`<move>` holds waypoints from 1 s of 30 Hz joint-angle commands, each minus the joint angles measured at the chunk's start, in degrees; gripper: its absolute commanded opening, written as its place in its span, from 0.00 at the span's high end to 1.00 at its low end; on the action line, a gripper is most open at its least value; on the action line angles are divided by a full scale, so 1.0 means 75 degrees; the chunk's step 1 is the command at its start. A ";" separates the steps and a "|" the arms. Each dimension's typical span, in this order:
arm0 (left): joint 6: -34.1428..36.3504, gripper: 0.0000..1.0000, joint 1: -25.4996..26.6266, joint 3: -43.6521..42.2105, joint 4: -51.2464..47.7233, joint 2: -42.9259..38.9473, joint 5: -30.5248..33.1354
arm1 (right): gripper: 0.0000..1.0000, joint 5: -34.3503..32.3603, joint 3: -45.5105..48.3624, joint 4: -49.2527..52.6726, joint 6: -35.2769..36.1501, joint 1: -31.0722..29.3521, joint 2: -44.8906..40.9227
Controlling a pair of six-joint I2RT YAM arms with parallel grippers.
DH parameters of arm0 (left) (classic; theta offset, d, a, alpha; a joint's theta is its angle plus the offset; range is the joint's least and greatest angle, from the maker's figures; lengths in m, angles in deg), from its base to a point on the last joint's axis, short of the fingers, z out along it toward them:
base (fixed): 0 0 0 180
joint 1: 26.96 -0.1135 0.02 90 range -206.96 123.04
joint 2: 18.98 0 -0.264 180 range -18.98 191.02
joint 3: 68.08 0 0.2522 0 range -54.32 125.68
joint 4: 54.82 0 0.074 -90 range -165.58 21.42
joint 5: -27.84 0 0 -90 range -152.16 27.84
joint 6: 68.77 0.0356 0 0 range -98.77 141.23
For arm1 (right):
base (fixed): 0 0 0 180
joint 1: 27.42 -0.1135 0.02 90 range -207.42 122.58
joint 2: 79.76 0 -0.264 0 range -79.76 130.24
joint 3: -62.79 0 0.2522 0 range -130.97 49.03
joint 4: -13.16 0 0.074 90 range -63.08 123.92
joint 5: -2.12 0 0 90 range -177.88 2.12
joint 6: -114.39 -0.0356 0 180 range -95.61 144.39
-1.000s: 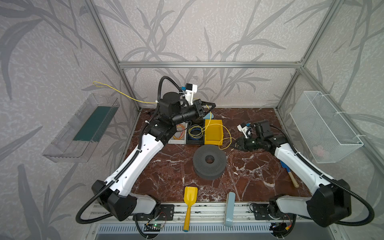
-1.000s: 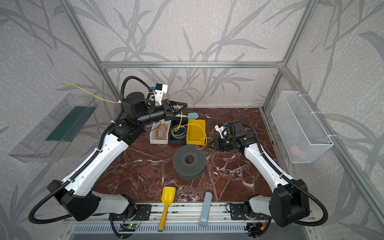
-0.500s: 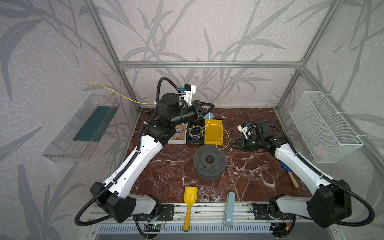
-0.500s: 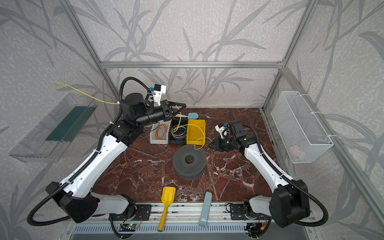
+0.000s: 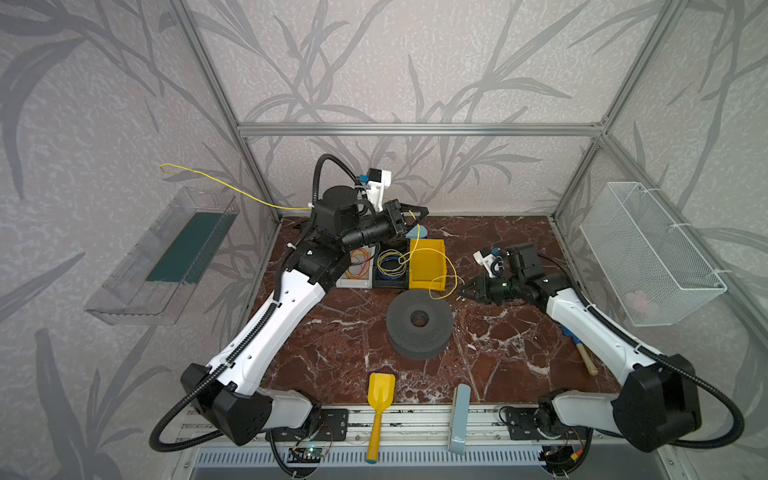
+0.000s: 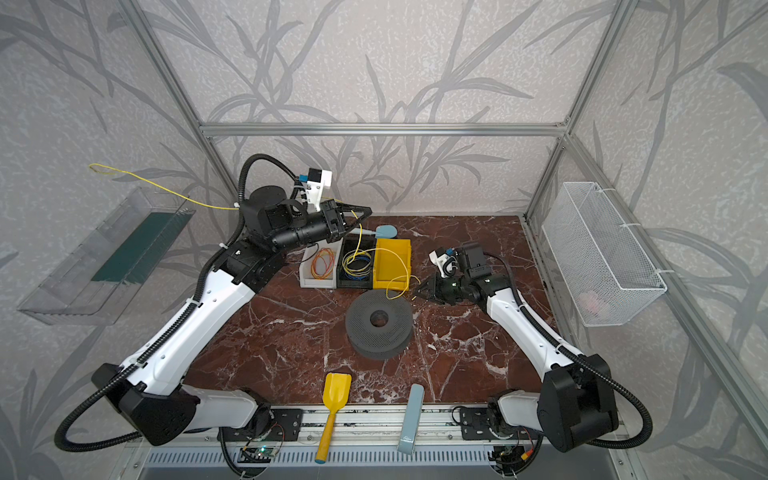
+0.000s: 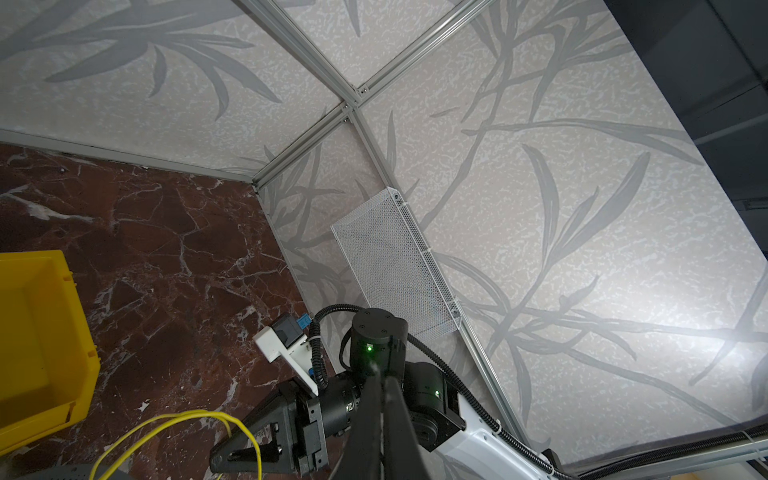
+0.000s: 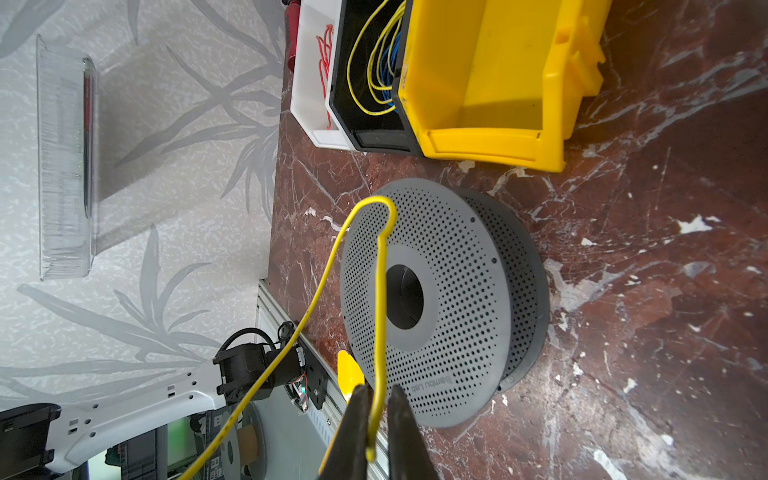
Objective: Wrap the cables
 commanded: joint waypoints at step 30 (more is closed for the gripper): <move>0.2365 1.00 -0.1944 0.3485 -0.3791 0.0640 0.0824 | 1.00 -0.2055 0.1025 0.1368 0.1504 0.2847 -0.0302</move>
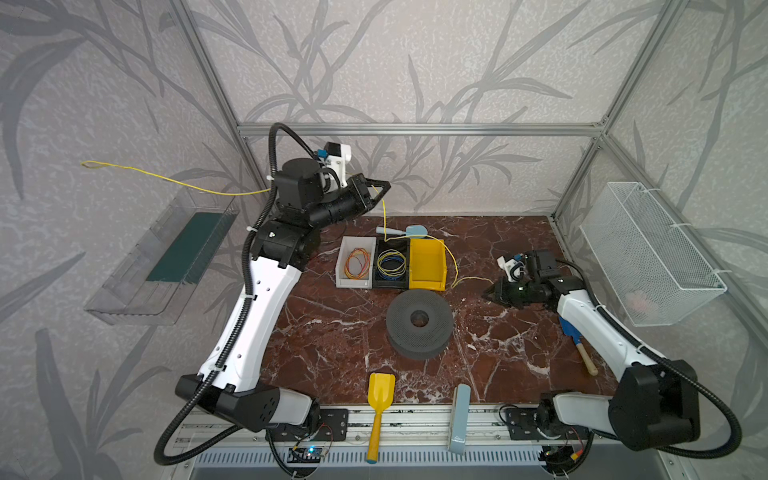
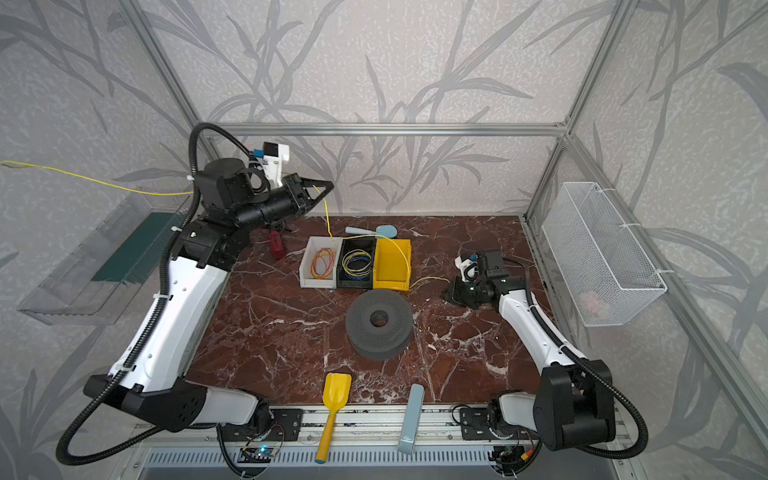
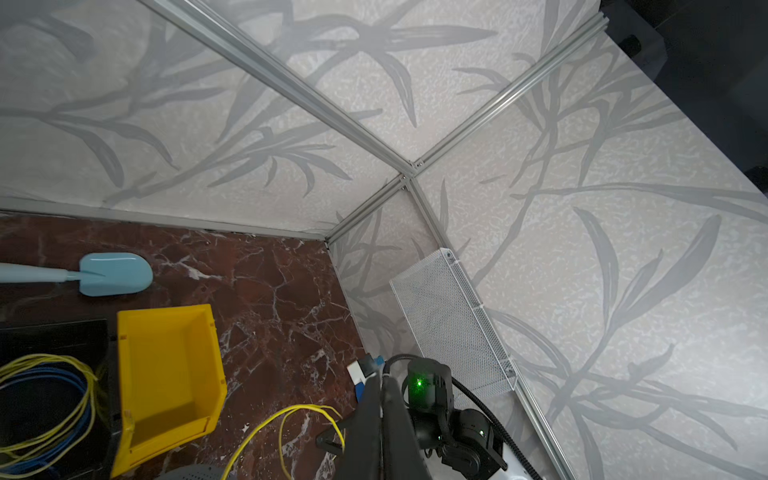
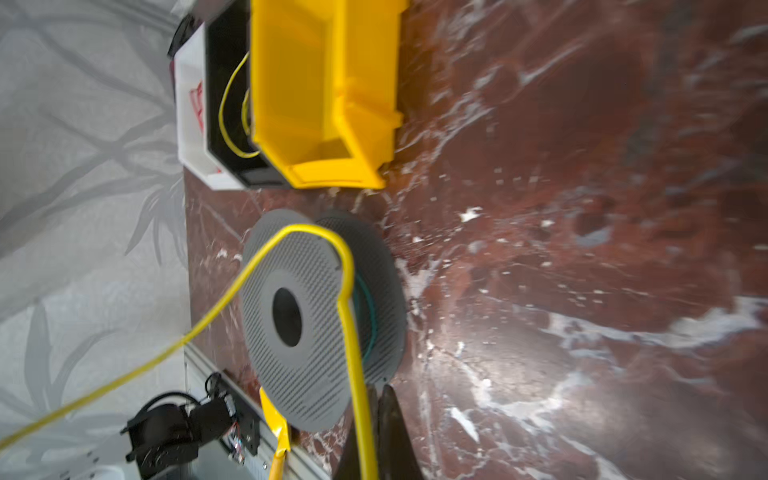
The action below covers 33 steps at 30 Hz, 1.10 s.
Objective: Wrap the cables
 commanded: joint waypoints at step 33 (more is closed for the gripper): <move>0.2013 1.00 -0.1730 0.3536 -0.3281 0.0457 0.1799 | 1.00 -0.1191 0.1501 -0.1670 -0.0550 0.3841 0.0580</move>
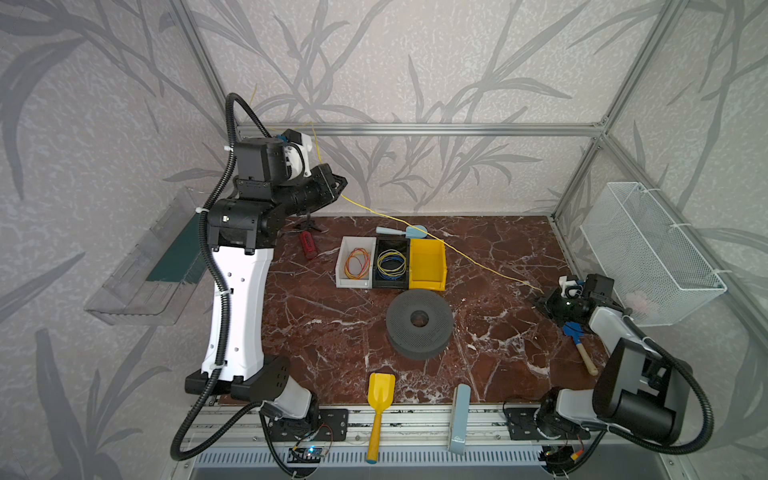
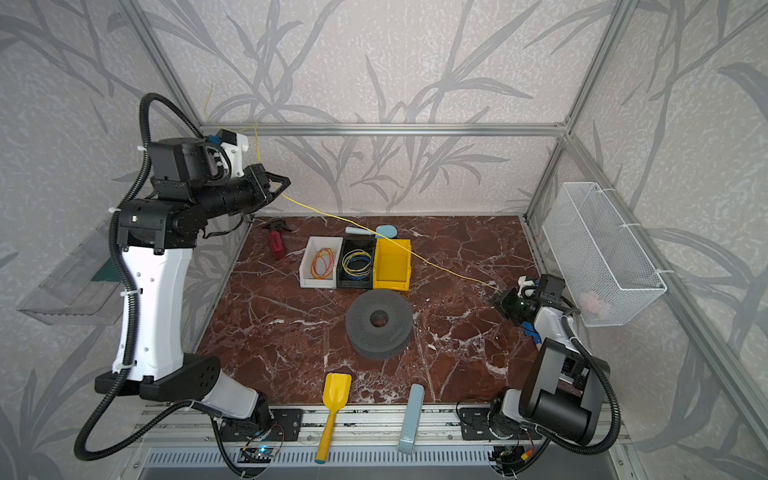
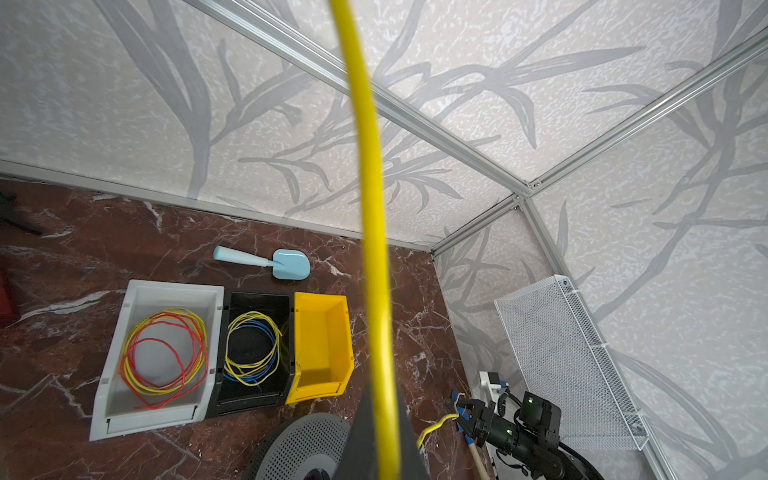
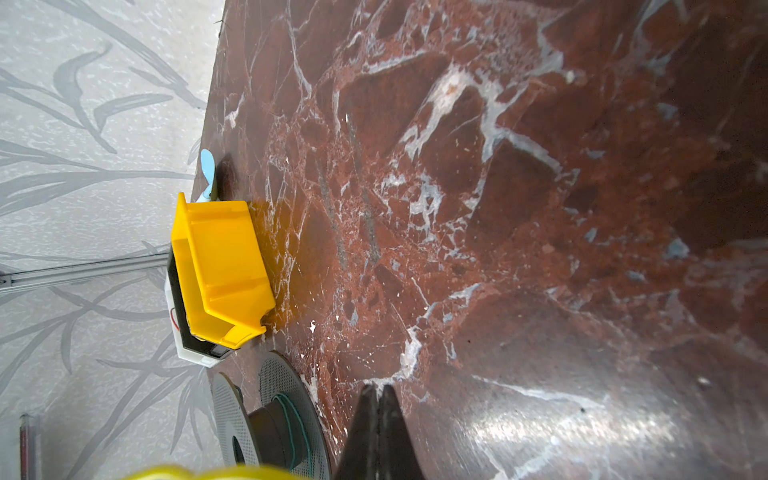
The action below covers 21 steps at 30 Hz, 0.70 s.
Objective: Wrap the cables
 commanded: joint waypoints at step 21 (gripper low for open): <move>-0.1268 1.00 0.1046 -0.6262 0.5470 -0.3308 0.0624 | 0.61 -0.4624 -0.4137 0.1701 0.1069 -0.3746 0.2422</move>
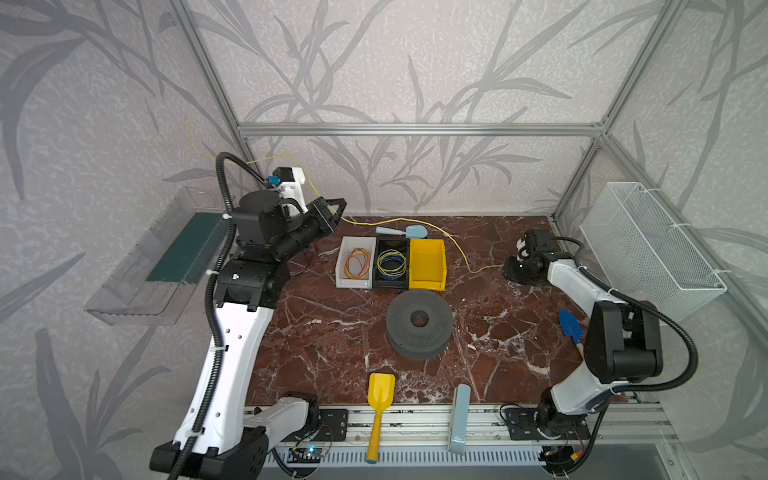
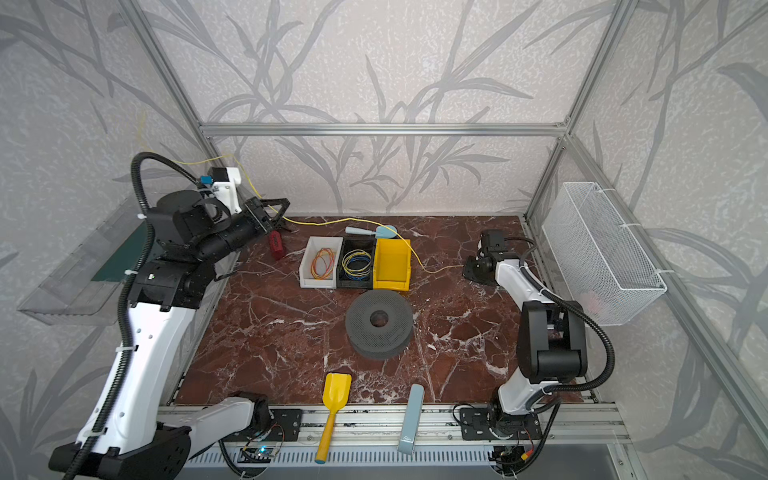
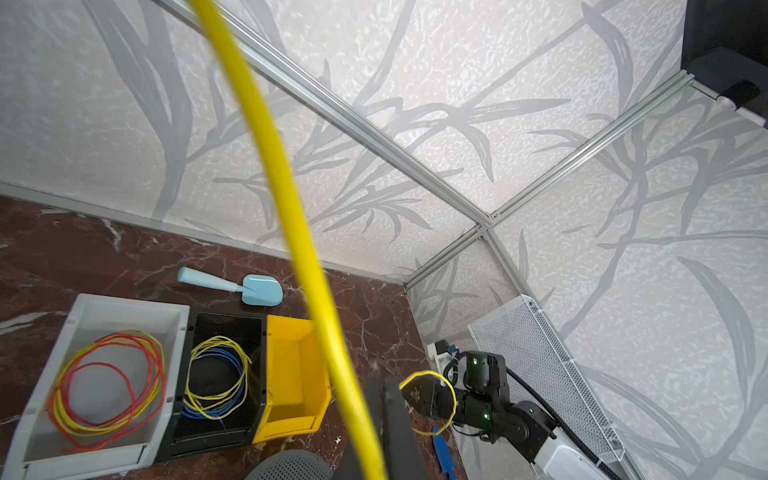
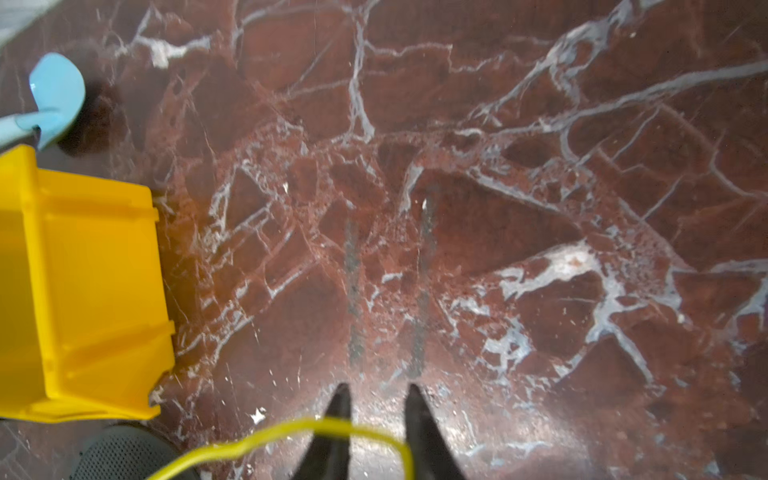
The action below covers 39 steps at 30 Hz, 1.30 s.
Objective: Wrap the cables
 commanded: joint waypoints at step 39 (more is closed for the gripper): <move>0.3948 1.00 0.4703 -0.3163 0.6342 0.1613 0.8073 | 0.33 0.3983 -0.4396 0.2075 0.1474 -0.1945 -0.2076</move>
